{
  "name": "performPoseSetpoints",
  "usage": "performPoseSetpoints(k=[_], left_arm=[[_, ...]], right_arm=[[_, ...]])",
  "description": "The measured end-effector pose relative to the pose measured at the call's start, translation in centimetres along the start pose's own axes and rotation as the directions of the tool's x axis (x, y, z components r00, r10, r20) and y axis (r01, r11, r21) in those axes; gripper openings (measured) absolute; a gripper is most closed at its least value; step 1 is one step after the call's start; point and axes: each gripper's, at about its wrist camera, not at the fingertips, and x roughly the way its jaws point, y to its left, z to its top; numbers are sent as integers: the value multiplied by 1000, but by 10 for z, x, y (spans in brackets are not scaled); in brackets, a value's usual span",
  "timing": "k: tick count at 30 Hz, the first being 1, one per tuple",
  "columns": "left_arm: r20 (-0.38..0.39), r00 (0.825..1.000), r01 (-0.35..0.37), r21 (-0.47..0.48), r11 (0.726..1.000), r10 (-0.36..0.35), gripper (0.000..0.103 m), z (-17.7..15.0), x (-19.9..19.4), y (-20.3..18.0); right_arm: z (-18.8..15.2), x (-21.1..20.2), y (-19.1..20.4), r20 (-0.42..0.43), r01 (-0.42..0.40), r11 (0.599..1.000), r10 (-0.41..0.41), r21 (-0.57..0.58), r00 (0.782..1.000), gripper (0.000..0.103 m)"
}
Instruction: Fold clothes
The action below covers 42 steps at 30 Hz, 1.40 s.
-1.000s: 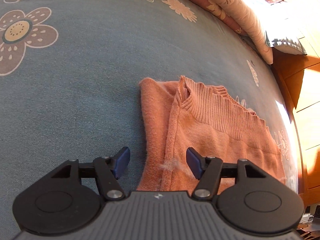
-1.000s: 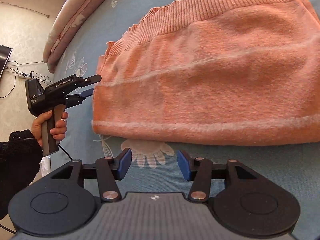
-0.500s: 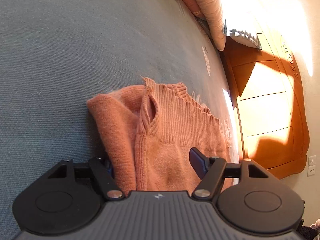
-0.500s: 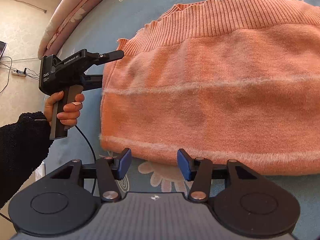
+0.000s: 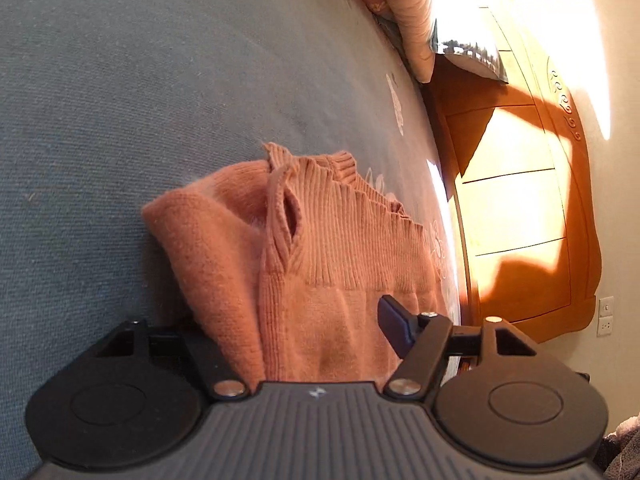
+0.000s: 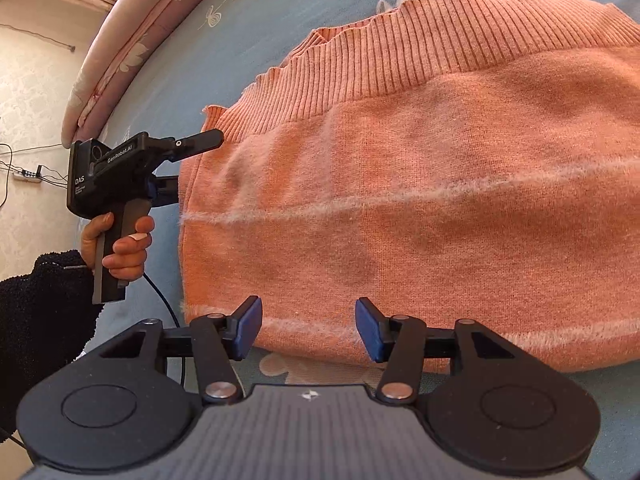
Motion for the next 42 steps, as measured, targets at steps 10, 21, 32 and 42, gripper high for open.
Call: performPoseSetpoints(k=[10,21,32,42], left_arm=[[-162,981,-105,7,994,105,27,-19,0,1],[-156,906,-369,160,916,392,20,-26,19,-51],[-118,871,-464,121,877,477,23,-34,14,-55],[-130,842,-516,83,852,523,27,-32,14,-57]], right_arm=[[7,-17,-6,51,-7,999,9,-38,999,57],[44,-108,-72,281,214,976,-216,40,935,37],[78,-112,-216,226,223,972,-235,78,945,60],[116,-84,-247,188,-102,994,92,43,978,65]])
